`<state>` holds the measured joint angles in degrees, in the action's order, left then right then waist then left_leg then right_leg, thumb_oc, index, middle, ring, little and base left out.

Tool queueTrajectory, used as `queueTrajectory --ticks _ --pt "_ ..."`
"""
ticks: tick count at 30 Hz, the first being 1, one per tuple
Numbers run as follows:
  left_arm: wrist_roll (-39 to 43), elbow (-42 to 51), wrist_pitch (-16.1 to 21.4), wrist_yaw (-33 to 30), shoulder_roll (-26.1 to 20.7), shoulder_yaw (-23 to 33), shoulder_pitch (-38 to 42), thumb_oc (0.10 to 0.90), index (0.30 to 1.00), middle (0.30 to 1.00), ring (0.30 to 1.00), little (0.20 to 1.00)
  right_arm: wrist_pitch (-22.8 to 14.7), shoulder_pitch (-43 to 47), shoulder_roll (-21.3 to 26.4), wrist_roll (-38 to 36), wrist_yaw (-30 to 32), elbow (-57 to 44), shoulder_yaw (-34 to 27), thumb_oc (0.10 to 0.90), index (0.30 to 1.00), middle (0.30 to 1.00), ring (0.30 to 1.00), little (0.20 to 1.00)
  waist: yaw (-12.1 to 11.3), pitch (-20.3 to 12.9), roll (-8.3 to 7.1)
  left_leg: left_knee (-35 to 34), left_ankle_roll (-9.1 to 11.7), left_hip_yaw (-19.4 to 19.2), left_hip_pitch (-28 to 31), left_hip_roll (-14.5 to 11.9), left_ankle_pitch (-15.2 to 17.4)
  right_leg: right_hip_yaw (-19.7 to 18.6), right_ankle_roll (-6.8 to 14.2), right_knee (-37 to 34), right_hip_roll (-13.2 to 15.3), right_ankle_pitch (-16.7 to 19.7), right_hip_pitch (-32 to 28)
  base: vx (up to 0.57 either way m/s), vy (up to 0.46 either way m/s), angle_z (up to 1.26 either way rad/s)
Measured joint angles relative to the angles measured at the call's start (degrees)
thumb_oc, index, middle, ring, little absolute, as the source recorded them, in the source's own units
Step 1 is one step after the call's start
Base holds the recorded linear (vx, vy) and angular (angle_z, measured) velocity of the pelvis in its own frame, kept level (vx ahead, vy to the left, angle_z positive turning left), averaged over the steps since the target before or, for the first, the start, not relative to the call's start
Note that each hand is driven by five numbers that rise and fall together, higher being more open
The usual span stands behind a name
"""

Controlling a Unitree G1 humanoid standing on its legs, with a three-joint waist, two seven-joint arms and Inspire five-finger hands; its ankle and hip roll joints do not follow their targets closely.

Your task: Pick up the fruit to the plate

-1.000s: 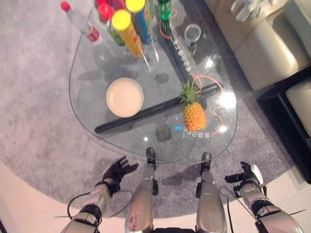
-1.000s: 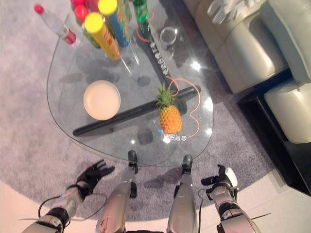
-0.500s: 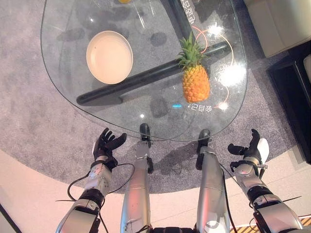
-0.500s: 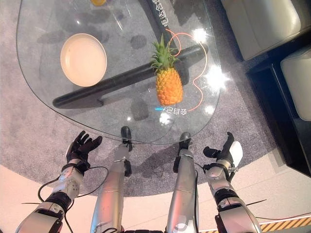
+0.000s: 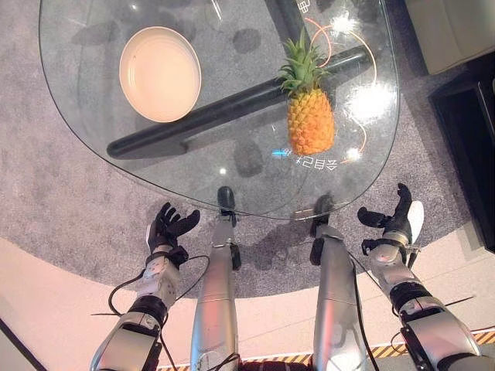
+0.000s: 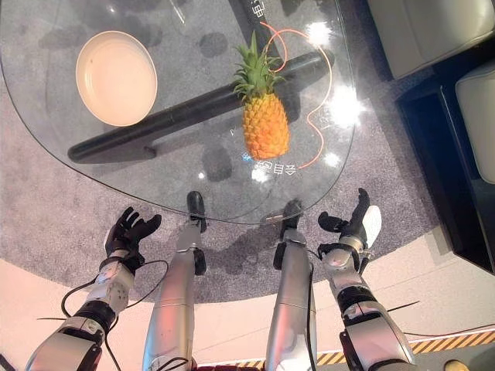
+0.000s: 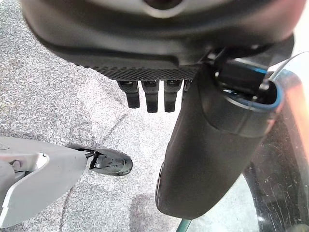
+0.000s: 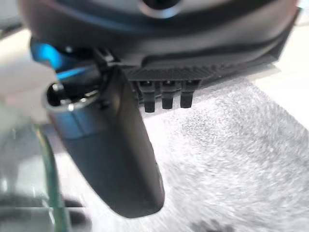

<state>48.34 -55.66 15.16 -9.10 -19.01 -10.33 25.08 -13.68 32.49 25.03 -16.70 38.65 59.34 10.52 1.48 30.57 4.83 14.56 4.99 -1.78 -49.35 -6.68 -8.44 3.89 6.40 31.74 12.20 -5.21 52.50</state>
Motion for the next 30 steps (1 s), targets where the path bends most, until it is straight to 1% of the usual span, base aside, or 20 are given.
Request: queueTrajectory --ticks 4,7,8,11,13,18,19,21,22,24,26,30 --pt "0.0 0.0 0.0 0.6 0.0 -0.1 0.0 0.800 0.900 0.900 0.900 0.900 -2.0 1.0 2.2 -6.1 4.6 -2.8 -2.9 0.800 0.900 0.900 0.900 0.900 -0.3 0.0 0.00 -0.4 0.1 0.0 0.0 0.0 -0.1 0.1 0.0 -0.2 0.0 0.0 0.0 0.00 0.000 0.00" --pt "0.0 0.2 0.1 0.8 0.0 -0.4 -0.2 0.800 0.900 0.900 0.900 0.900 -3.0 1.8 4.7 -8.3 9.4 -7.4 -4.4 0.800 0.900 0.900 0.900 0.900 -0.6 0.0 0.00 -0.6 0.2 0.0 0.1 -0.1 -0.2 0.3 -0.1 -0.6 0.0 0.2 -0.1 0.00 0.000 0.00" --pt "0.0 0.6 0.1 0.8 0.0 -0.3 -0.3 0.800 0.900 0.900 0.900 0.900 -3.4 1.8 5.2 -8.3 11.7 -10.4 -5.1 0.800 0.900 0.900 0.900 0.900 -0.7 0.0 0.00 -0.7 0.2 0.0 0.1 -0.1 -0.2 0.4 -0.1 -0.8 0.0 0.2 -0.2 0.00 0.000 0.00" --pt "0.0 1.0 0.2 0.8 0.0 -0.3 -0.4 0.800 0.900 0.900 0.900 0.900 -5.0 2.5 6.4 -7.8 16.9 -17.3 -5.2 0.800 0.900 0.900 0.900 0.900 -0.9 0.0 0.00 -0.7 0.4 0.0 0.1 0.0 -0.3 0.4 0.0 -1.0 0.0 0.2 -0.4 0.00 0.025 0.00" --pt "0.0 1.4 0.3 0.8 0.0 -0.3 -0.3 0.800 0.900 0.900 0.900 0.900 -5.9 3.5 6.6 -6.0 19.7 -20.5 -5.3 0.800 0.900 0.900 0.900 0.900 -1.1 0.0 0.00 -0.7 0.4 0.0 0.2 0.0 -0.3 0.4 0.0 -1.0 0.0 0.2 -0.4 0.00 0.048 0.00" --pt "0.0 1.6 0.3 0.8 0.0 -0.2 -0.5 0.800 0.900 0.900 0.900 0.900 -6.3 3.6 6.6 0.7 23.0 -29.7 -5.2 0.800 0.900 0.900 0.900 0.900 -1.2 0.0 0.00 -1.0 0.4 0.0 0.2 0.3 -0.3 0.4 0.0 -1.1 0.2 0.3 -0.4 0.00 0.051 0.02" --pt "0.0 1.7 0.3 0.8 0.0 -0.2 -0.5 0.800 0.900 0.900 0.900 0.900 -6.3 2.8 6.5 1.8 23.1 -32.1 -5.2 0.800 0.900 0.900 0.900 0.900 -1.1 0.0 0.00 -1.1 0.4 0.0 0.2 0.3 -0.3 0.4 0.1 -1.2 0.3 0.3 -0.4 -0.01 0.050 0.02" --pt "0.0 1.9 0.4 0.9 0.2 0.0 -0.7 0.800 0.900 0.900 0.900 0.900 -5.8 0.3 6.3 5.3 23.0 -40.1 -4.9 0.800 0.900 0.900 0.900 0.900 -1.0 0.0 0.00 -1.3 0.4 0.0 0.3 0.5 -0.4 0.4 0.1 -1.3 0.4 0.3 -0.4 -0.01 0.060 0.02" --pt "0.0 2.2 0.4 0.9 0.2 0.1 -0.8 0.800 0.900 0.900 0.900 0.900 -5.5 -0.7 6.1 7.1 22.1 -43.3 -4.6 0.800 0.900 0.900 0.900 0.900 -0.8 0.0 -0.02 -1.4 0.4 0.0 0.3 0.6 -0.4 0.4 0.1 -1.4 0.5 0.3 -0.4 0.00 0.049 0.01" --pt "-0.1 2.9 0.4 0.9 0.2 0.7 -1.4 0.800 0.900 0.900 0.900 0.900 -4.6 -1.9 5.9 9.5 18.8 -47.9 -3.0 0.800 0.900 0.900 0.900 0.900 -0.1 0.0 -0.13 -1.6 0.4 -0.1 0.3 0.7 -0.4 0.3 0.2 -1.7 0.7 0.4 -0.4 0.00 0.048 0.00" --pt "-0.3 3.7 0.4 0.9 0.5 1.8 -2.2 0.800 0.900 0.900 0.900 0.900 -2.1 -1.9 5.9 11.2 14.5 -51.2 -0.6 0.800 0.900 0.900 0.900 0.900 0.6 0.0 -0.25 -1.6 0.3 -0.2 0.3 0.8 -0.3 0.2 0.3 -1.9 0.8 0.4 -0.4 0.00 0.045 -0.01" --pt "-0.5 3.9 1.5 1.0 1.1 2.0 -2.8 0.800 0.900 0.900 0.900 0.900 0.8 -2.7 6.0 14.4 7.2 -54.4 2.6 0.800 0.900 0.900 0.900 0.900 0.7 0.0 -0.26 -1.7 0.2 -0.4 0.4 0.8 -0.3 0.2 0.3 -1.9 0.8 0.4 -0.4 0.00 0.009 0.00"
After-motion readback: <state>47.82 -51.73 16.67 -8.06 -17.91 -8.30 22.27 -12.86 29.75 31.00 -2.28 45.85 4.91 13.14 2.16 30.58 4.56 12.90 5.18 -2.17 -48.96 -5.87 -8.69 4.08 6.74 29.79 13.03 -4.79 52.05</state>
